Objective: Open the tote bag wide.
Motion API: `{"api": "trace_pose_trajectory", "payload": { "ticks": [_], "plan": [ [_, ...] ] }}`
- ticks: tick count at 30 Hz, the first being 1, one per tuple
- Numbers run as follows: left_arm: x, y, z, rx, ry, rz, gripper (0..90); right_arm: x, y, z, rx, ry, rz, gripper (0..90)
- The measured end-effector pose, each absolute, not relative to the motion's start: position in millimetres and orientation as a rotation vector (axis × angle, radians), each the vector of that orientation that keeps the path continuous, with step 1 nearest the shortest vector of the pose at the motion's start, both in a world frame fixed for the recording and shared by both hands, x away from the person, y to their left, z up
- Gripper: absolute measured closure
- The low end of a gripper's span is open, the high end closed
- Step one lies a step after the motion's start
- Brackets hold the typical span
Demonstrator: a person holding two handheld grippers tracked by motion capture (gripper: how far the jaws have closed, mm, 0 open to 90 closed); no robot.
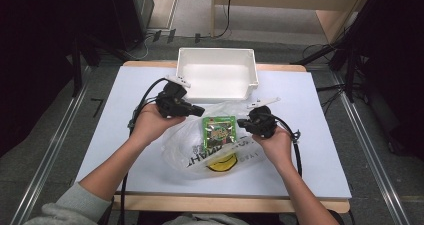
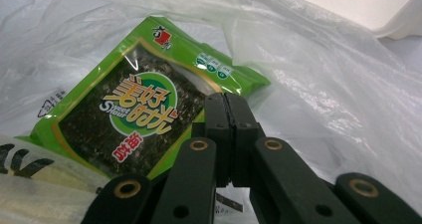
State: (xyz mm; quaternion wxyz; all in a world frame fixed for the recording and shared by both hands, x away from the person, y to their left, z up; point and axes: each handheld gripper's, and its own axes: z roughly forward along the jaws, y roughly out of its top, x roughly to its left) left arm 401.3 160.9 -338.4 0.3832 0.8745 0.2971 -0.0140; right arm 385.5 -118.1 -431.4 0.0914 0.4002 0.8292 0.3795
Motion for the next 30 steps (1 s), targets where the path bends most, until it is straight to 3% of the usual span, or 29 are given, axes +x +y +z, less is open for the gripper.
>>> {"api": "trace_pose_trajectory", "payload": {
  "ticks": [11, 14, 30],
  "plan": [
    [425, 122, -349, 2.231, 0.740, -0.072, 90.0, 384, -118, -433, 1.185, 2.461, 1.146, 90.0],
    [432, 106, -372, 2.300, 0.736, -0.039, 90.0, 387, -115, -435, 1.175, 2.466, 1.144, 90.0],
    [469, 135, -433, 2.240, 0.878, -0.015, 90.0, 383, -120, -443, 1.212, 2.466, 1.125, 90.0]
  ]
}}
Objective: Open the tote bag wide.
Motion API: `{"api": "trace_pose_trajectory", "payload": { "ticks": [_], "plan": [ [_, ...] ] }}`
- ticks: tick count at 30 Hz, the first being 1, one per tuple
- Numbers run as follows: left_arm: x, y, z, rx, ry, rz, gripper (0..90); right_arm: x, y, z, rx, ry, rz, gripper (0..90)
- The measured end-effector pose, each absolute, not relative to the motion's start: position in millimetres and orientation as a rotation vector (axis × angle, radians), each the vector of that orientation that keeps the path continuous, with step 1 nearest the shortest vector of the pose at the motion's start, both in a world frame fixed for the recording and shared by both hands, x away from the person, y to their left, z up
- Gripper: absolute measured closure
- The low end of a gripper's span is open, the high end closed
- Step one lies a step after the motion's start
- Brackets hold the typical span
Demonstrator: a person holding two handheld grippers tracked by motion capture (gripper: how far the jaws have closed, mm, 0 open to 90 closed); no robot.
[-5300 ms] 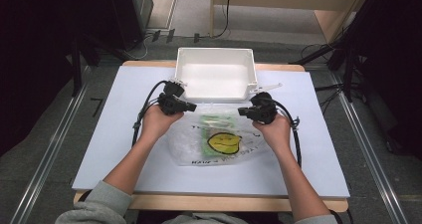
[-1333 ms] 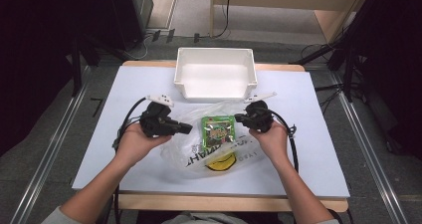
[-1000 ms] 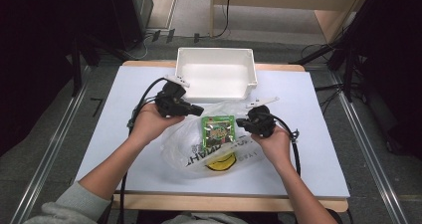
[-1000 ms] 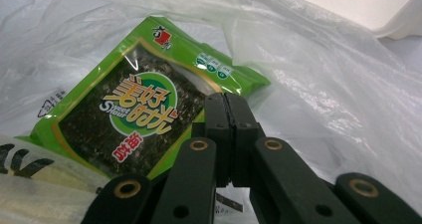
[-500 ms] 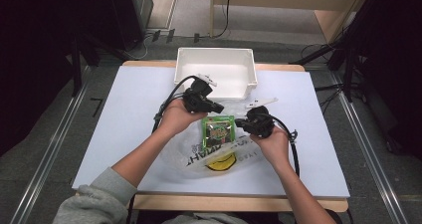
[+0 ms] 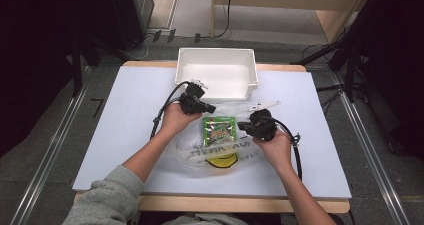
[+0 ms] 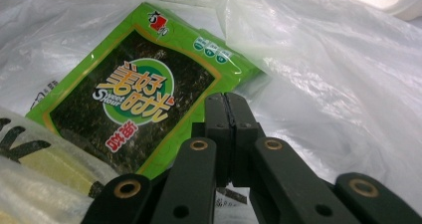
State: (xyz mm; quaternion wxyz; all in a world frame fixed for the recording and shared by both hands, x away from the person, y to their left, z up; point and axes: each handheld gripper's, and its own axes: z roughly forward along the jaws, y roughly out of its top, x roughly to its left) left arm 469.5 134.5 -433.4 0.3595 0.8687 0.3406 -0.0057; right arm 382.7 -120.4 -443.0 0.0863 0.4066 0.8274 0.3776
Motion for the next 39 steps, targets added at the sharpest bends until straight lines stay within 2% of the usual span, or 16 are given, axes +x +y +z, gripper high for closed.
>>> {"api": "trace_pose_trajectory", "payload": {
  "ticks": [12, 23, 28, 39],
  "plan": [
    [483, 149, -462, 2.188, 0.951, -0.049, 90.0, 369, -124, -449, 1.202, 2.501, 1.111, 90.0],
    [482, 148, -465, 2.206, 0.940, -0.035, 90.0, 349, -126, -463, 1.196, 2.575, 1.100, 90.0],
    [481, 146, -464, 2.216, 0.945, -0.012, 90.0, 328, -127, -471, 1.180, 2.607, 1.072, 90.0],
    [482, 147, -464, 2.218, 0.963, 0.037, 90.0, 301, -138, -471, 1.166, 2.616, 1.065, 90.0]
  ]
}}
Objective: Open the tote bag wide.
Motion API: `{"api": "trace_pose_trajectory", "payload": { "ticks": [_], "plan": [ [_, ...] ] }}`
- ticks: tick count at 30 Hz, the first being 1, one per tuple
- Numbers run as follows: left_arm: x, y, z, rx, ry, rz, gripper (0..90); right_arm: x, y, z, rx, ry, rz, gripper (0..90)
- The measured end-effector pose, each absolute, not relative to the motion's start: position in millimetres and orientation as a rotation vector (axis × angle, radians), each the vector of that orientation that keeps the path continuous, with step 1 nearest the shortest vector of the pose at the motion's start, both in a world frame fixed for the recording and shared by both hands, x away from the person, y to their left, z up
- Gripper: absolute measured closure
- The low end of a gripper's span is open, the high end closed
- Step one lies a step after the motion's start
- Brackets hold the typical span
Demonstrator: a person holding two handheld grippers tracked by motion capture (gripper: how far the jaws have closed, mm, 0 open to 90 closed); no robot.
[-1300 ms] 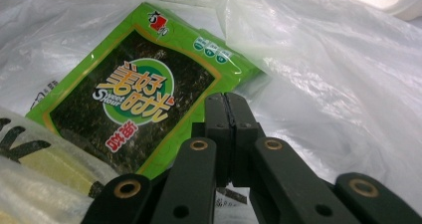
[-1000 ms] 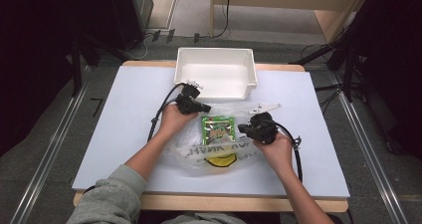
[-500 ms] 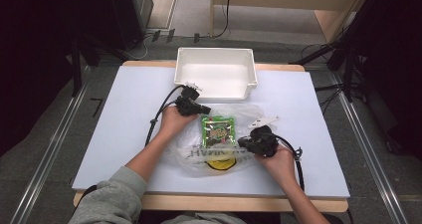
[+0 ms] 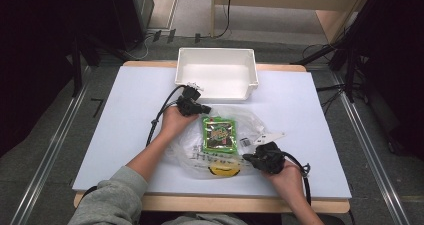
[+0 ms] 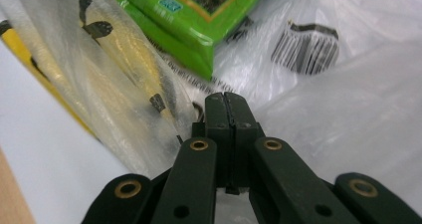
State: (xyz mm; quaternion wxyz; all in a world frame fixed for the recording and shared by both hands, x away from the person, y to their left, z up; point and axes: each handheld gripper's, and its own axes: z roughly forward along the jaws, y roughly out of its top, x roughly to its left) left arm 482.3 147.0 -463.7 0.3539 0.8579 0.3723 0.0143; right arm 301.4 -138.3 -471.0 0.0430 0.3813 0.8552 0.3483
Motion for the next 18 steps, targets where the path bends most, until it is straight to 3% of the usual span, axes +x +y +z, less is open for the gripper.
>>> {"api": "trace_pose_trajectory", "payload": {
  "ticks": [11, 15, 18],
  "plan": [
    [486, 152, -462, 2.212, 1.014, 0.149, 90.0, 283, -148, -471, 1.120, 2.670, 1.073, 90.0],
    [487, 152, -462, 2.185, 1.041, 0.049, 90.0, 282, -145, -470, 1.125, 2.656, 1.048, 90.0],
    [483, 150, -458, 2.194, 1.017, 0.044, 90.0, 285, -144, -467, 1.120, 2.633, 1.070, 90.0]
  ]
}}
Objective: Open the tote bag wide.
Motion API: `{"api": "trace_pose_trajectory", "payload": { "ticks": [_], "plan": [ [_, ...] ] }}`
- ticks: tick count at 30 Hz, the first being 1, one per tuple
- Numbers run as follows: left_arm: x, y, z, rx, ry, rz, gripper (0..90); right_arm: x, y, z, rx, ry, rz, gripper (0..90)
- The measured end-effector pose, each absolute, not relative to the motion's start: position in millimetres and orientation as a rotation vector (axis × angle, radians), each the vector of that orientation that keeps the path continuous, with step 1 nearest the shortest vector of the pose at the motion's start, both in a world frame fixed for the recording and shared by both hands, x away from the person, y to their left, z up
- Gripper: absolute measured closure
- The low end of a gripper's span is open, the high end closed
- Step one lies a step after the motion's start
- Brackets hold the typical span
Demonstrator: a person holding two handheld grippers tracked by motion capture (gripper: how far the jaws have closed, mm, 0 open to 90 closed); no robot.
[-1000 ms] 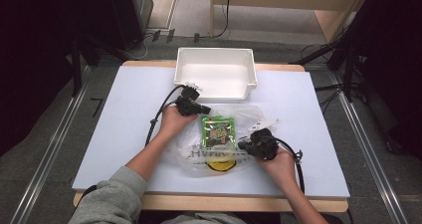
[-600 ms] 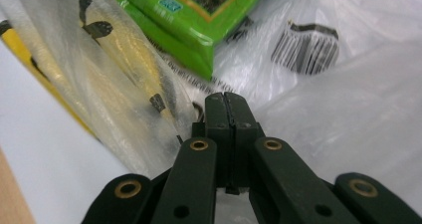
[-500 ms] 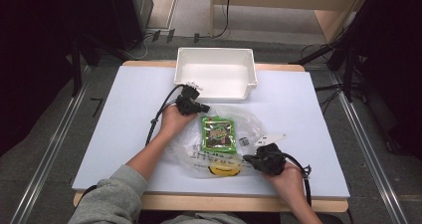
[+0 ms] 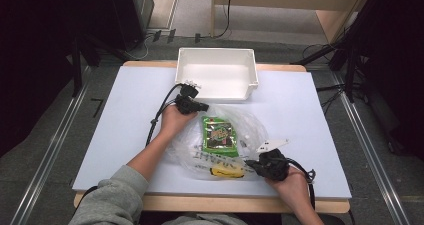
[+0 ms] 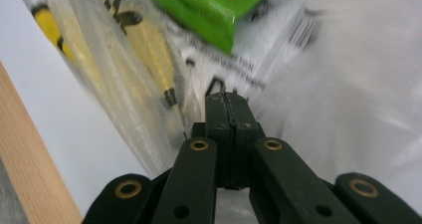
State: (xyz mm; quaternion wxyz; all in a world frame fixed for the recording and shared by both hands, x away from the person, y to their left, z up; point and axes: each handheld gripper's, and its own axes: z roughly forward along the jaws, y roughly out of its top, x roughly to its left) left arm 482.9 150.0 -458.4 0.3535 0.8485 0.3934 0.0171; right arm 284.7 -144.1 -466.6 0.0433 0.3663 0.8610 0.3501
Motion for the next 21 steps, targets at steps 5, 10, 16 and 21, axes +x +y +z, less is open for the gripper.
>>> {"api": "trace_pose_trajectory", "payload": {
  "ticks": [5, 10, 16, 21],
  "plan": [
    [470, 146, -440, 2.202, 0.964, 0.065, 90.0, 292, -138, -459, 1.112, 2.604, 1.091, 89.7],
    [450, 141, -426, 2.217, 0.899, 0.080, 90.0, 295, -137, -448, 1.111, 2.561, 1.128, 88.8],
    [430, 143, -419, 2.209, 0.887, 0.048, 90.0, 304, -137, -431, 1.124, 2.515, 1.155, 90.0],
    [413, 141, -414, 2.217, 0.860, 0.044, 90.0, 319, -132, -413, 1.138, 2.480, 1.206, 90.0]
  ]
}}
